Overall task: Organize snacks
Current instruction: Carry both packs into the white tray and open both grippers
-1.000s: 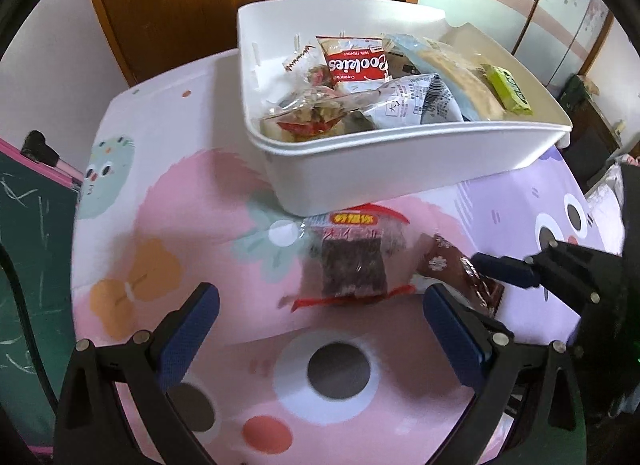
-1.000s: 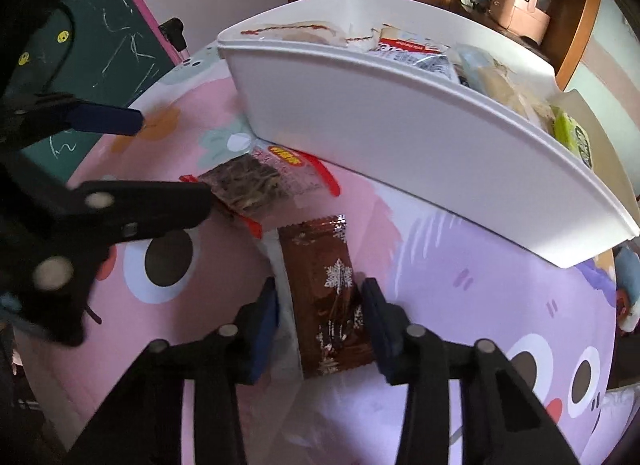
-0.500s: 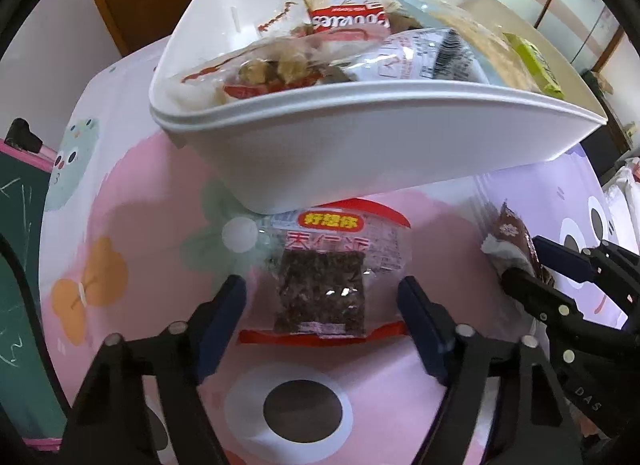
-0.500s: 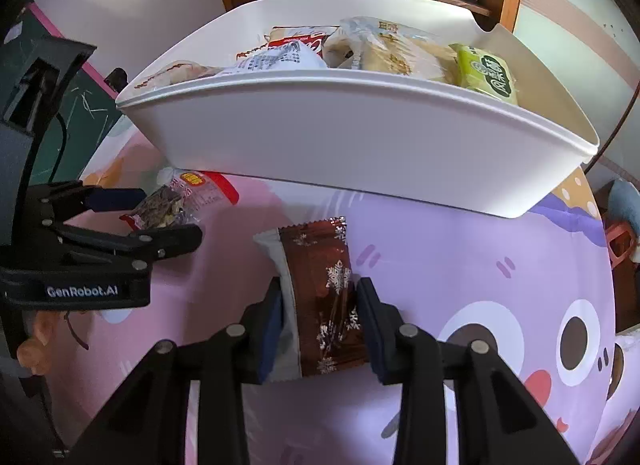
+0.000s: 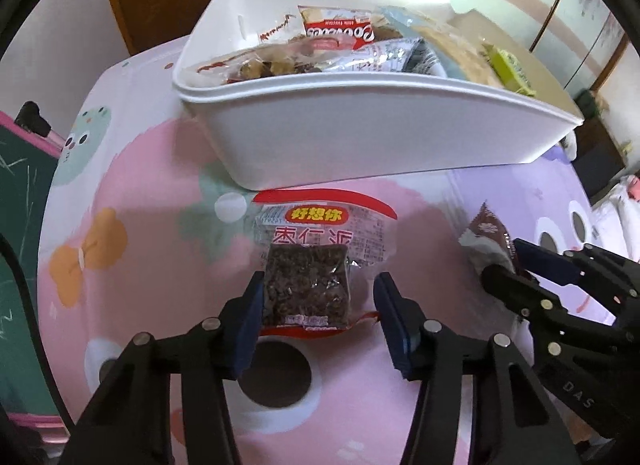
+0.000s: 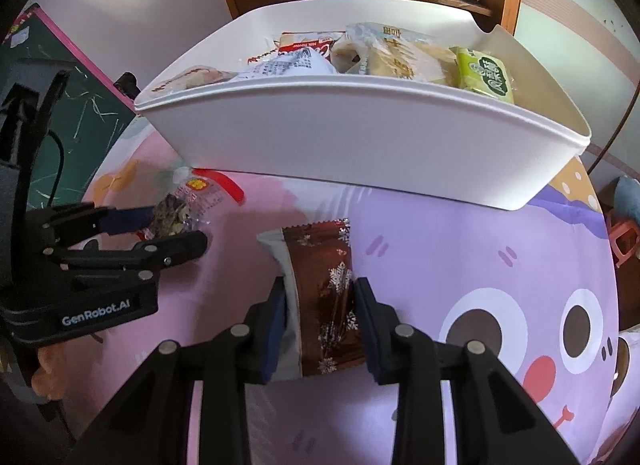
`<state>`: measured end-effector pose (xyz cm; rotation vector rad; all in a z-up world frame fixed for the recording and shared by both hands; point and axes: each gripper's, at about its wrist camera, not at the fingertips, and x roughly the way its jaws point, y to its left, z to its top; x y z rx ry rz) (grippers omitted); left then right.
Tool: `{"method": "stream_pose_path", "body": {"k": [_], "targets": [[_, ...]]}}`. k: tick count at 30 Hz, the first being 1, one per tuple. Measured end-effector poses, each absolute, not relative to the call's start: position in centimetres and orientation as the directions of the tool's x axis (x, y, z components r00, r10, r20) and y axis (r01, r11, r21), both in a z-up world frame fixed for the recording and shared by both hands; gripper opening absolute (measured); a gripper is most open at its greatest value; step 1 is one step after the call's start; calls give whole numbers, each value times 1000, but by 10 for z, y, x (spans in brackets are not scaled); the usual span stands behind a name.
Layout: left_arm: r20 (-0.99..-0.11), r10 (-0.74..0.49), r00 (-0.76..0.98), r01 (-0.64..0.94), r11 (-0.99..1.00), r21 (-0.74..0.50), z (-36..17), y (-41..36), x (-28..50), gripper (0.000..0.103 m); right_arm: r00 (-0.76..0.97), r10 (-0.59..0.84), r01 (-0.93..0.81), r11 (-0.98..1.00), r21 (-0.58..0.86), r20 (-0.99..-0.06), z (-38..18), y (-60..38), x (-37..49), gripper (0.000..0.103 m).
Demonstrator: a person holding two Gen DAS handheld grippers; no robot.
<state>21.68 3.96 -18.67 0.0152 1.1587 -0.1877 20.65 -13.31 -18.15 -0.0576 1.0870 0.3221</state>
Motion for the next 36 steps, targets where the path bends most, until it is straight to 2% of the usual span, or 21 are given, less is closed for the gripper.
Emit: {"method": "stream_pose_path", "body": {"k": [10,17,28,36], "targets": [[-874,-183,451,134,982,-136,-145,49,182,51,460,255,-309,944,116,-851,-157,-129,179,32],[-840,-125,527,136,989,-62,-90,41,160,51,532,282,-330,937,110,-798,-112,-135,156,32],[-720,-85,688,153,988,29,34,22,170,52,740,254,-291,956,44,-623,14,-152,164,32],[-638,-41,769,125,988,86,101,7,199,52,851,200,-239,971,-19,-485,97,-162,193,33]]}}
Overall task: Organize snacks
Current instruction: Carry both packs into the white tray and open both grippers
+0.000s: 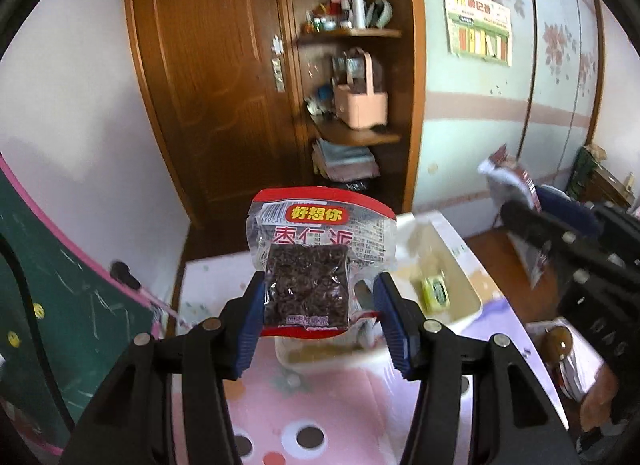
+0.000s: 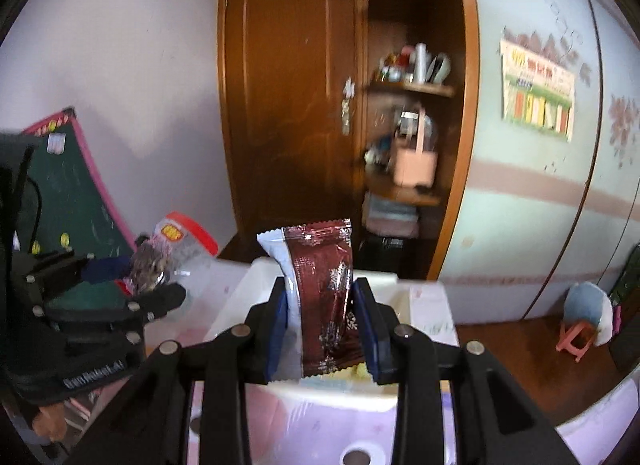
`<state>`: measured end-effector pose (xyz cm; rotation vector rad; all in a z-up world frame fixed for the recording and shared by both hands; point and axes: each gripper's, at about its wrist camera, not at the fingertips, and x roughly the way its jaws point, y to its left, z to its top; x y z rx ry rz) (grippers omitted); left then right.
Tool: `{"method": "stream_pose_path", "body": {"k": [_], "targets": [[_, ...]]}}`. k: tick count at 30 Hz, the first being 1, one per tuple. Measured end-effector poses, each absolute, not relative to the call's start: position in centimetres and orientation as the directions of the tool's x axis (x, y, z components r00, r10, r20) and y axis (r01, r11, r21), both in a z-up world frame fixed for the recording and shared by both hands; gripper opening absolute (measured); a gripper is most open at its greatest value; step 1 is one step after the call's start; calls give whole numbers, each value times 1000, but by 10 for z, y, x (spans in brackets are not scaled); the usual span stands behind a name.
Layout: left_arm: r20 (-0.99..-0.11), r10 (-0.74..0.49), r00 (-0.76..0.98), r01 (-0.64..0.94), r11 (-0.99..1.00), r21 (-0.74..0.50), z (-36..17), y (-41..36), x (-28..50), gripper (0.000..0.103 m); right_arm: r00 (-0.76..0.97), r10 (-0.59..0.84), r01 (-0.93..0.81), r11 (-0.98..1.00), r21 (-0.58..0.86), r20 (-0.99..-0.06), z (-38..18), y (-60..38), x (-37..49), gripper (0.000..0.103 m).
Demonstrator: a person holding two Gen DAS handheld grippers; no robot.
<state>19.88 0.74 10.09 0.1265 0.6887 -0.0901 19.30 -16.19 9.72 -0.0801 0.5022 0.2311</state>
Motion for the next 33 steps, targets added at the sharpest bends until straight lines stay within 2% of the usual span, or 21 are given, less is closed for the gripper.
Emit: {"method": "stream_pose_path", "body": {"k": [5,12,19,29,32,33], "targets": [[-633,-24,774,100,991,84,118,6,224,52,893,163,-207,976,-61,-421,127,-163,206,33],[-638,8,770,75,992,103,115,7,253,52,899,143,-192,978,-79,-414,128,-161,222,33],[-660,33,751,48,993,105,97,9,286,52,881,123,-175,982,-73,-456,115,-160,251,33],[-667,73,741,13,992,123,73,5,332,53,808,134,-158,987,8,-574,81,-166,311,33],[-686,79,724,5,993,120,56,4,346,56,775,151,-163,986,36,-614,65,-164,326,36],[-693,76,717,10,993,119,49,4,350,63,758,163,-169,984,52,-632,56,-164,332,40]]}}
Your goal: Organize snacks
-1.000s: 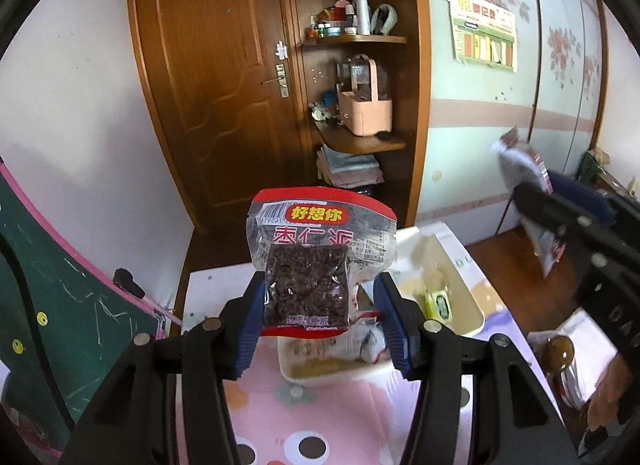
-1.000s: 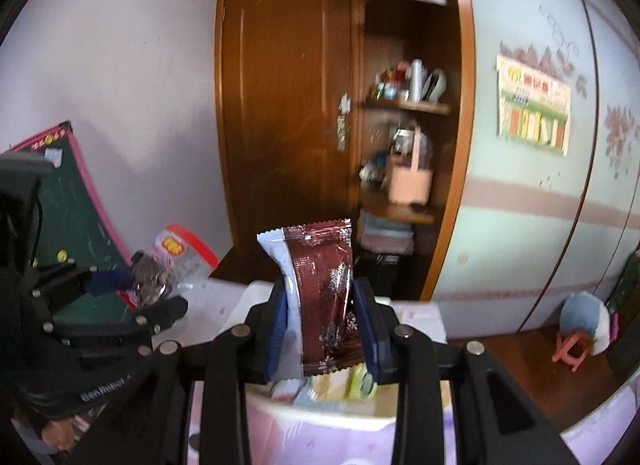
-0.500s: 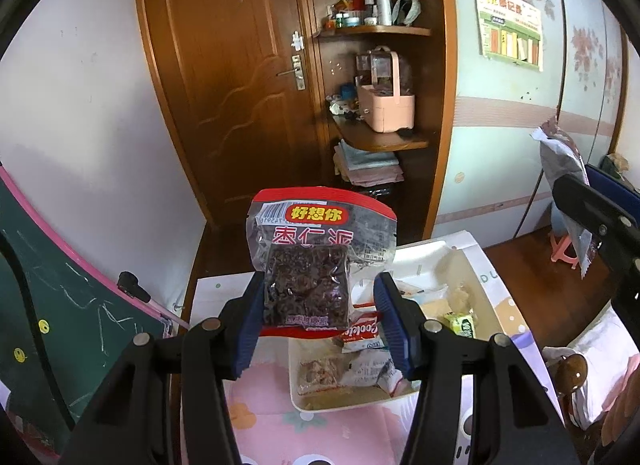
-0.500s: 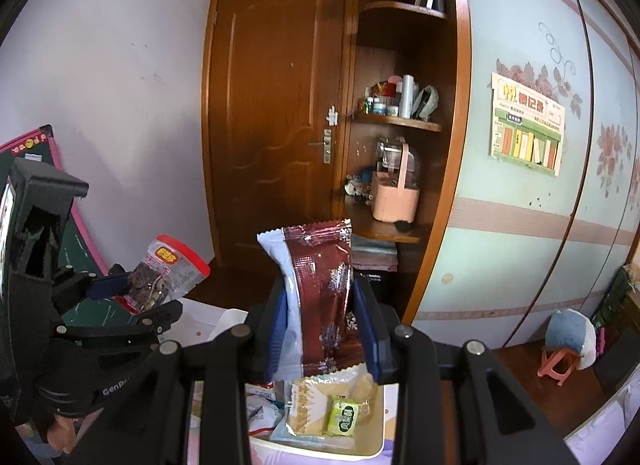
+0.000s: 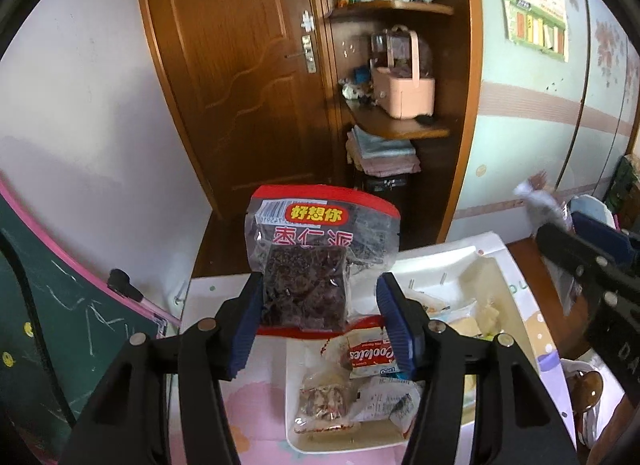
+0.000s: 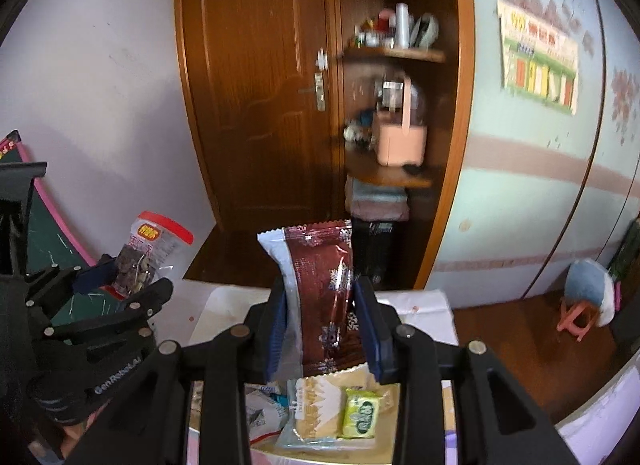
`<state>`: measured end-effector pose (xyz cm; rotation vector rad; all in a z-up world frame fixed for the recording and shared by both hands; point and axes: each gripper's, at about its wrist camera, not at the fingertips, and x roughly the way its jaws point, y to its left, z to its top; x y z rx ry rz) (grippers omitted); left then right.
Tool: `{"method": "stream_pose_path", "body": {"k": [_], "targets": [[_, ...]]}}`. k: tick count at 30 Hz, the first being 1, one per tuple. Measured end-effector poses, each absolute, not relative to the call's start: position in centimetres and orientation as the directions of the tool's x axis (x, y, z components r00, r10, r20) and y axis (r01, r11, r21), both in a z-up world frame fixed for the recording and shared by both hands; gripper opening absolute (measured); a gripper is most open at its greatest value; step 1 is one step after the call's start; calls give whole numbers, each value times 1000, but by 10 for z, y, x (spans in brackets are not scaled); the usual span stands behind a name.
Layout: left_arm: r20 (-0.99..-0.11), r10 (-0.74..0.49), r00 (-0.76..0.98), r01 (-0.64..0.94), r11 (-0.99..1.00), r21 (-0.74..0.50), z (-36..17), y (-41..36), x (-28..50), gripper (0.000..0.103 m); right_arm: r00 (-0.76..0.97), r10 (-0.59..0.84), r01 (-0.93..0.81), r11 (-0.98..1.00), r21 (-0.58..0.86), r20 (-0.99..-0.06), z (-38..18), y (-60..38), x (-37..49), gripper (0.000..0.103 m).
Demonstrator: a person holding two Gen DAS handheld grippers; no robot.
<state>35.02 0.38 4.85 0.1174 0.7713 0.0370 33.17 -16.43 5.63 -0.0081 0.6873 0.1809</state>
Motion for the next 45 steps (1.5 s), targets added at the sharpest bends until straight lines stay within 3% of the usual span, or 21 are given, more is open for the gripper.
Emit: {"method": "stream_pose_path", "body": {"k": [1,2,3,4,5,12,20,32,45], "targets": [[-701,80,709,11,992,124,43,3,354,71,748,167,-169,984,59,-643,51,-164,336,50],[-708,91,701,6,991,133,36,3,358,90,737,171,-168,983,69,-654,44,-164,337,64],[-706,96,701,2,991,137,33,5,359,98,733,173,-167,983,72,-658,41,-164,338,70],[-701,96,707,4,990,140,28,5,359,98,731,169,-163,984,72,-661,36,-165,337,78],[-702,93,706,14,989,146,25,5,359,98,731,165,-162,985,67,-662,33,-165,336,79],[-736,104,669,7,989,146,14,12,358,98,704,162,-158,985,70,-692,23,-165,332,79],[-728,96,679,-18,993,114,38,22,333,98,709,176,-168,983,78,-683,39,-164,310,79],[-686,53,726,12,996,89,94,22,234,99,742,172,-192,981,41,-648,82,-159,228,79],[-706,1,708,8,1000,9,96,34,109,103,721,244,-260,963,74,-648,89,-161,115,79]]}}
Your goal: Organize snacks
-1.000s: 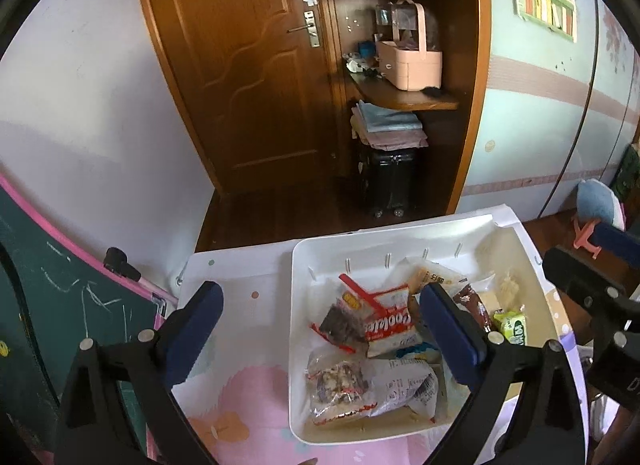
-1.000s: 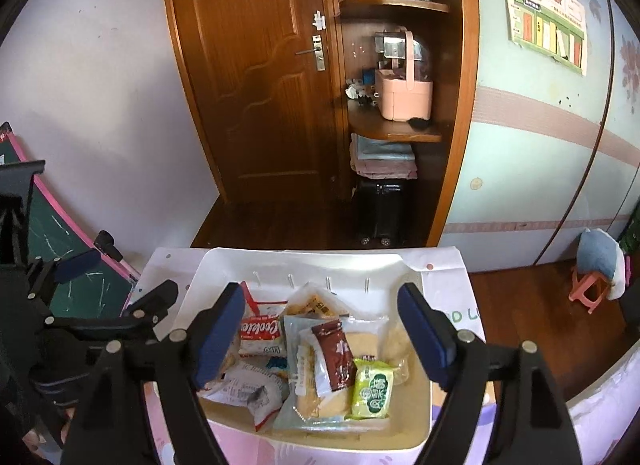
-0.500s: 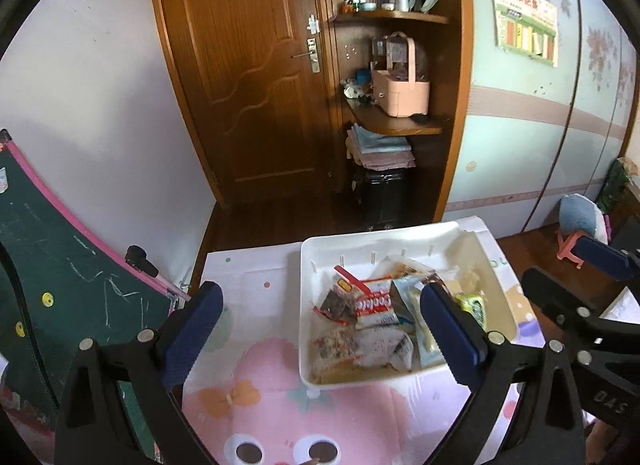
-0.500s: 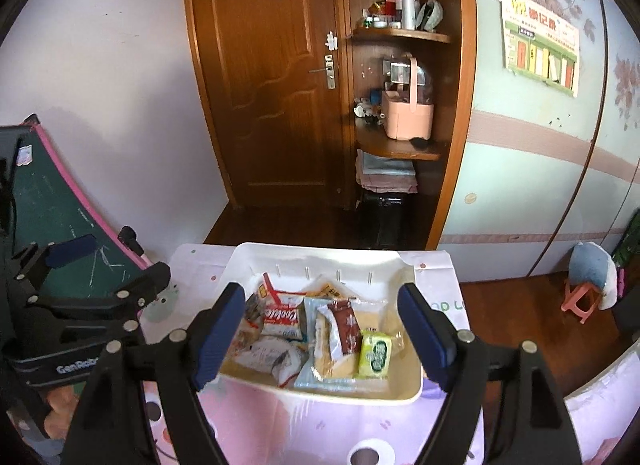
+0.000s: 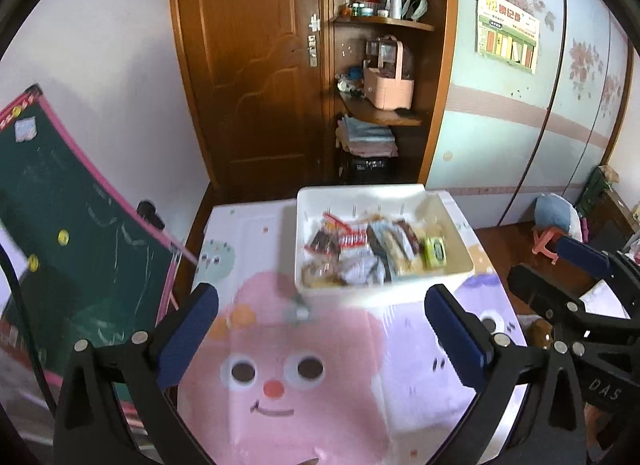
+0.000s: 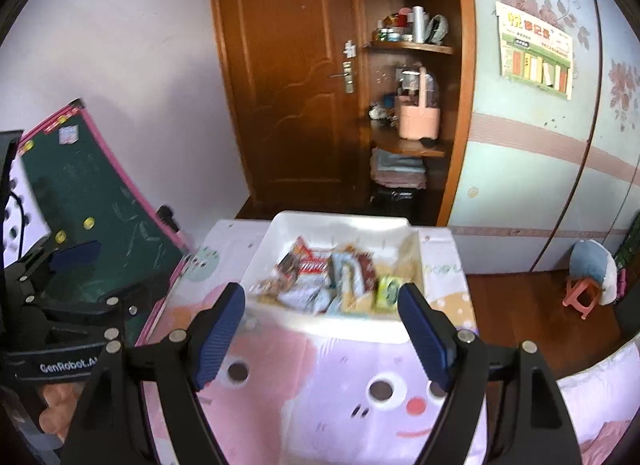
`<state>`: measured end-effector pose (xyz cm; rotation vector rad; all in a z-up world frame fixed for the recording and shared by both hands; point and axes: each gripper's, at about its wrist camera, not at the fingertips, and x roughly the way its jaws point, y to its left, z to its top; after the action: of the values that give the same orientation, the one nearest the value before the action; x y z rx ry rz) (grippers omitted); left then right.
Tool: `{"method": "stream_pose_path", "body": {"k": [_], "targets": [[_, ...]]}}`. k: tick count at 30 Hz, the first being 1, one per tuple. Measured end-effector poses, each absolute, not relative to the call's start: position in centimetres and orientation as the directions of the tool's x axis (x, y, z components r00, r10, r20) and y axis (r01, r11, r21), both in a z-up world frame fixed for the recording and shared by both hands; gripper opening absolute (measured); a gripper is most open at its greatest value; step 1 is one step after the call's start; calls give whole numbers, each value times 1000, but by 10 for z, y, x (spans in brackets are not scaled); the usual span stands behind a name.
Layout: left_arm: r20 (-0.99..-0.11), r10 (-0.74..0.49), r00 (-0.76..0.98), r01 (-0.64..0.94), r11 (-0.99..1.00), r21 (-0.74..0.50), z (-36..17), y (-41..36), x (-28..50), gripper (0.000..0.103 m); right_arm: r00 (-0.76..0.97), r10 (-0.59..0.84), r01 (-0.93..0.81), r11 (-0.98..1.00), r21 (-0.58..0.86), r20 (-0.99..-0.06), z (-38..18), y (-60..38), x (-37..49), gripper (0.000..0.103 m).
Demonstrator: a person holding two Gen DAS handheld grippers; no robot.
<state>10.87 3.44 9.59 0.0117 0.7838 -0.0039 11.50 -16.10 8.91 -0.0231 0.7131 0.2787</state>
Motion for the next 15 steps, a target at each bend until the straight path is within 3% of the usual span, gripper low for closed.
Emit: {"method": "stream_pose_path", "body": {"k": [15], "targets": [[-723,23,690,-65,997,-30,36,45,1,103,694,237,-266,962,64,-680,37,-158,14,80]]}}
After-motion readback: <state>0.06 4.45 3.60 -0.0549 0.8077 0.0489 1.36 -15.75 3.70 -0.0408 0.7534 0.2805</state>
